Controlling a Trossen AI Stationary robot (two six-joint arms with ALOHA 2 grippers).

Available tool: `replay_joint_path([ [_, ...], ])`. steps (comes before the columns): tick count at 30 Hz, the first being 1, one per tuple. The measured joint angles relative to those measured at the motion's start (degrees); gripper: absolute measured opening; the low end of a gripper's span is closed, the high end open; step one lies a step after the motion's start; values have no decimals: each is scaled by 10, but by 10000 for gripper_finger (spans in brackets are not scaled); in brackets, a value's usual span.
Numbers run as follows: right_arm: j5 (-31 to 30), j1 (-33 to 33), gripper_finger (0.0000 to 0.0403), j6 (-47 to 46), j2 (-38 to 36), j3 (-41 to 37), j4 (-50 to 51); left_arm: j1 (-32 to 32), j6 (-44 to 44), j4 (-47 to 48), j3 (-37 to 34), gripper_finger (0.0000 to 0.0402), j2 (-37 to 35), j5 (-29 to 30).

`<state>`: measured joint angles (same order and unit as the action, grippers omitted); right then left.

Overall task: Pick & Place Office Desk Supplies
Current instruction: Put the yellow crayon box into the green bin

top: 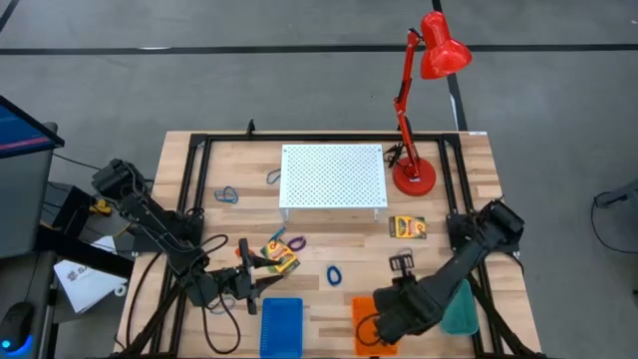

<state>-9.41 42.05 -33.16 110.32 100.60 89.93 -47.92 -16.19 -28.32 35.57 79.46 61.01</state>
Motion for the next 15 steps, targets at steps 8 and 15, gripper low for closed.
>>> replay_joint_path([
  [8, 55, 59, 32, -145, 0, 0, 1, 0, 0, 0, 0, 154, 0, -3],
  [15, 80, 106, 32, -255, 0, 0, 1, 0, 4, 0, 0, 154, 0, -15],
])
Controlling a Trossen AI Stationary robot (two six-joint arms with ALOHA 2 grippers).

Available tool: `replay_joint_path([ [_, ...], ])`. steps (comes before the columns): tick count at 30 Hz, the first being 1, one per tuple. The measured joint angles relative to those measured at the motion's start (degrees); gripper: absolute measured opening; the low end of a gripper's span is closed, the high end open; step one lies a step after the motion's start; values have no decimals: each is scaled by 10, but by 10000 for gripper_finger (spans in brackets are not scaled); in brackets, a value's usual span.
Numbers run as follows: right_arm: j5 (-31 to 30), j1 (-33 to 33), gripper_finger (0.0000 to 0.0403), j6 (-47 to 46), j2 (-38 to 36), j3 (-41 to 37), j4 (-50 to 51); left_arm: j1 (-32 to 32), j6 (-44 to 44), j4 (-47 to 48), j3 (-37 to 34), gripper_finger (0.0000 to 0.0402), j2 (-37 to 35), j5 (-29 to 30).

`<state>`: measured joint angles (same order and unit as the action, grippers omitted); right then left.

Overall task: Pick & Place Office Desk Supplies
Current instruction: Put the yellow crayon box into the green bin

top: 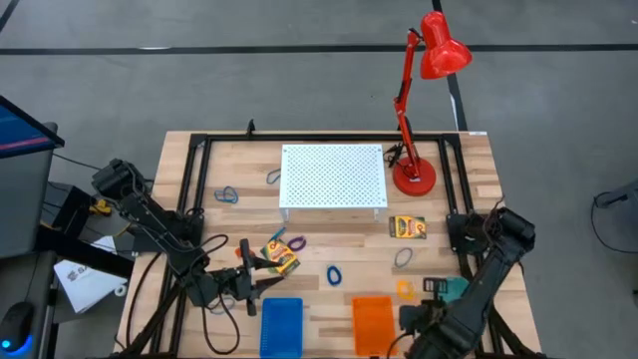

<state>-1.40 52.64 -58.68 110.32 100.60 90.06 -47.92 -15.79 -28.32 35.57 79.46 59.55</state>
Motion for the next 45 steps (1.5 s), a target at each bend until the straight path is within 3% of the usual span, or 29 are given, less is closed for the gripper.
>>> replay_joint_path([
  [12, 0, 22, 33, -238, 0, -58, 1, 0, 28, 2, 0, 154, 0, -75],
  [22, 32, 22, 33, -373, 1, -100, 0, 0, 28, 5, 0, 154, 0, -79],
  [27, 74, 22, 33, -399, 1, -100, 0, 0, 28, 11, 0, 154, 0, -79],
  [45, 121, 34, 33, -477, 0, -122, -1, 0, 32, 14, 0, 154, 0, -79],
])
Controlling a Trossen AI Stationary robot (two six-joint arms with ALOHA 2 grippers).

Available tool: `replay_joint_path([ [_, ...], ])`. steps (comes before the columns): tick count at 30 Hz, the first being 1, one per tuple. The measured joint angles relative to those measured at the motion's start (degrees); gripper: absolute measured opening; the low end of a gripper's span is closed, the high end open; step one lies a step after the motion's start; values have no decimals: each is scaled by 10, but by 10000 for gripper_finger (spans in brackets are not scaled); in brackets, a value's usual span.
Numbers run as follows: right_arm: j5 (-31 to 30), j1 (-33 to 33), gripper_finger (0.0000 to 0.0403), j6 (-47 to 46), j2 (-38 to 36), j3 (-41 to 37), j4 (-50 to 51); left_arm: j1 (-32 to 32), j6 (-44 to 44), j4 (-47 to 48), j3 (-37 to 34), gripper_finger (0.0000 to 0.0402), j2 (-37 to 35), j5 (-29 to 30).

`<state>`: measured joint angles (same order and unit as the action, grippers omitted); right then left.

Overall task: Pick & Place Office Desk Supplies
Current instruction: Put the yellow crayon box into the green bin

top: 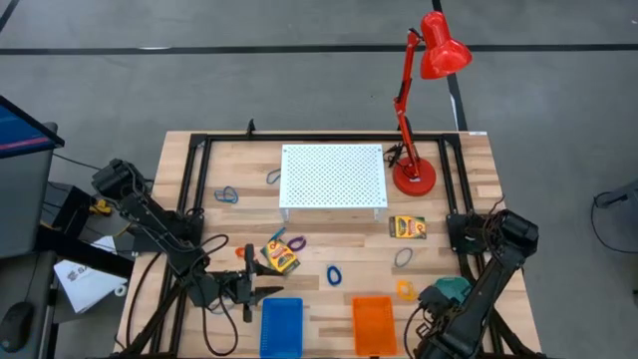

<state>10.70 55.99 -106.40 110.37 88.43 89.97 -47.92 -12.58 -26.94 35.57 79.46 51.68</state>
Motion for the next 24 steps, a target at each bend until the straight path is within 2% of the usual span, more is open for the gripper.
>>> replay_joint_path([
  [6, 81, 1, 33, 20, 0, -69, 3, 0, 0, 0, 0, 154, 0, 0],
  [16, 64, 1, 44, 35, 0, -73, -2, 0, 7, 0, 0, 154, 0, 2],
  [24, 53, -4, 43, 17, 0, -44, 0, 0, 9, 2, 0, 154, 0, 2],
])
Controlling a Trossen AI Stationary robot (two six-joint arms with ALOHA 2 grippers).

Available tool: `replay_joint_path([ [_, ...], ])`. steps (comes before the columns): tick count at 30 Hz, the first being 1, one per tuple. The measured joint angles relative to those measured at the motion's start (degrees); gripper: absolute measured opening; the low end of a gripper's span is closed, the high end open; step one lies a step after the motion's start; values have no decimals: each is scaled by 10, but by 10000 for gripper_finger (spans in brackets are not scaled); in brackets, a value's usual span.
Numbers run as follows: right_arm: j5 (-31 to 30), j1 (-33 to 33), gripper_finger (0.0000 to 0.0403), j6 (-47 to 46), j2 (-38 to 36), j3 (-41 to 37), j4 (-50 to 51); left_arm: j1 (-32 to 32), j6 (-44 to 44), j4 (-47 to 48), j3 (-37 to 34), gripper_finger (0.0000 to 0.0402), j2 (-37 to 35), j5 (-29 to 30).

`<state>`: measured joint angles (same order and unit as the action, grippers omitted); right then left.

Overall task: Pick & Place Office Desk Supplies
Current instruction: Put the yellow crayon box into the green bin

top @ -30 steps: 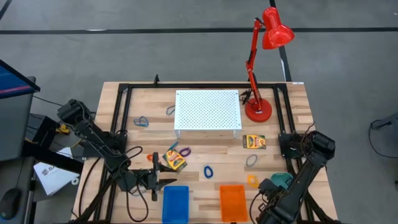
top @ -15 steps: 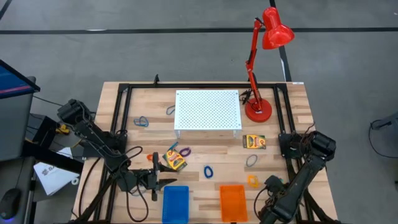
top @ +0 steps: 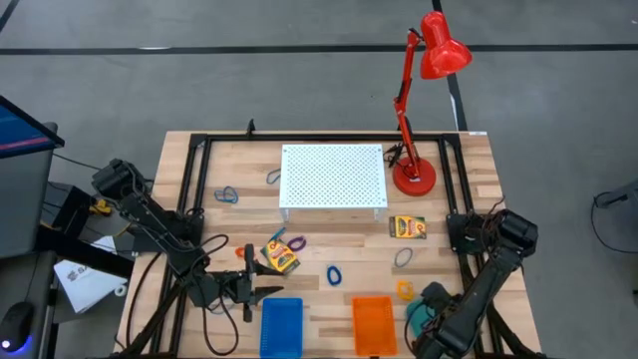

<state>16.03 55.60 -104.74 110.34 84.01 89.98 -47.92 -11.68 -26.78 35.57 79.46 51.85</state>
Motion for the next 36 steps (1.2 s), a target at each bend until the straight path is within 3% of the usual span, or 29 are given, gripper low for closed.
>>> replay_joint_path([
  [6, -27, -3, 35, 2, 0, 31, 0, 0, 0, 1, 0, 154, 0, -1],
  [22, -31, -35, 37, 21, 0, 124, 0, 0, 1, 6, 0, 154, 0, -2],
  [29, -115, -37, 37, 28, 0, 154, -5, 0, 6, 14, 0, 154, 0, -1],
  [36, -130, -35, 38, 37, 15, 150, -37, 0, 6, 15, 0, 154, 0, -1],
])
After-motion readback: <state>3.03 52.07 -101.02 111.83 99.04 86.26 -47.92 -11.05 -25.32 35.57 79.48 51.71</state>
